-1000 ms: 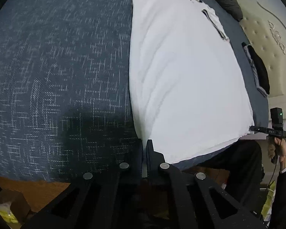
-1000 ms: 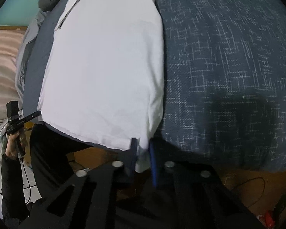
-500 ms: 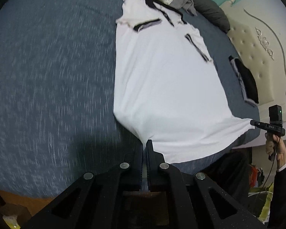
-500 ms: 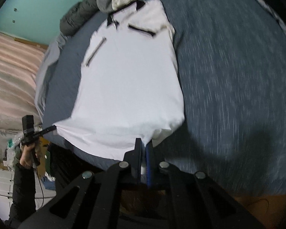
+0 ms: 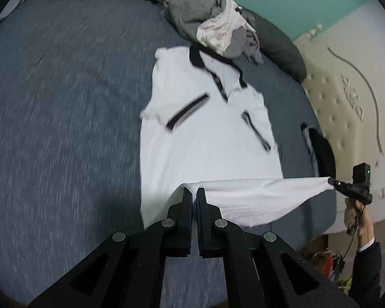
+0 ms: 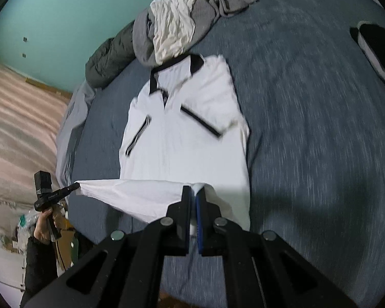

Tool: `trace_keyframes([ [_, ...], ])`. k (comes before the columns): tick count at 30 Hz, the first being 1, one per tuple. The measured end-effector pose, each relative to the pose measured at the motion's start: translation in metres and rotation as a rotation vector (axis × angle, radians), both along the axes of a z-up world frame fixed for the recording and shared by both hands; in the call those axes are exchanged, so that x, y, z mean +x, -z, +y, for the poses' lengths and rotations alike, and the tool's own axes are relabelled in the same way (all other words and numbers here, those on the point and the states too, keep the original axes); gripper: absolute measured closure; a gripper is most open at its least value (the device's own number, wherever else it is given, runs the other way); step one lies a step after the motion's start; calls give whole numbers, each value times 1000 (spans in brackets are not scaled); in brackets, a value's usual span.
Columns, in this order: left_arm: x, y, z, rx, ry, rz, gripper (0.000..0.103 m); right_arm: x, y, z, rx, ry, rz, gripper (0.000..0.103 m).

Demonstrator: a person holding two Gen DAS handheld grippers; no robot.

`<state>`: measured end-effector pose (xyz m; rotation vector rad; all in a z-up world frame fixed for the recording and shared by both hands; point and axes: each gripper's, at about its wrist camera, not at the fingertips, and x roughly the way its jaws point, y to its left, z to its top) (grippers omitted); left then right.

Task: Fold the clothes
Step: 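Grasp the hem with the left tool while the right tool grasps the hem, then lift the hem with both tools and fold it up toward the collar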

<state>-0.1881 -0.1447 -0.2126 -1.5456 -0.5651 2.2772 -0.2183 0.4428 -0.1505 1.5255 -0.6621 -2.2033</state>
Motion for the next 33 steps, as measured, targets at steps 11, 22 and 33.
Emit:
trace_keyframes([
  [11,-135,15,-2,15,-48,0,100,-129,-7,16,11,71,53,100],
  [22,-230,47,6,-5,-68,-12,100,-217,13,17,90,80,83,102],
  [33,-234,78,5,-23,-62,-46,100,-213,114,5,121,40,-61,67],
])
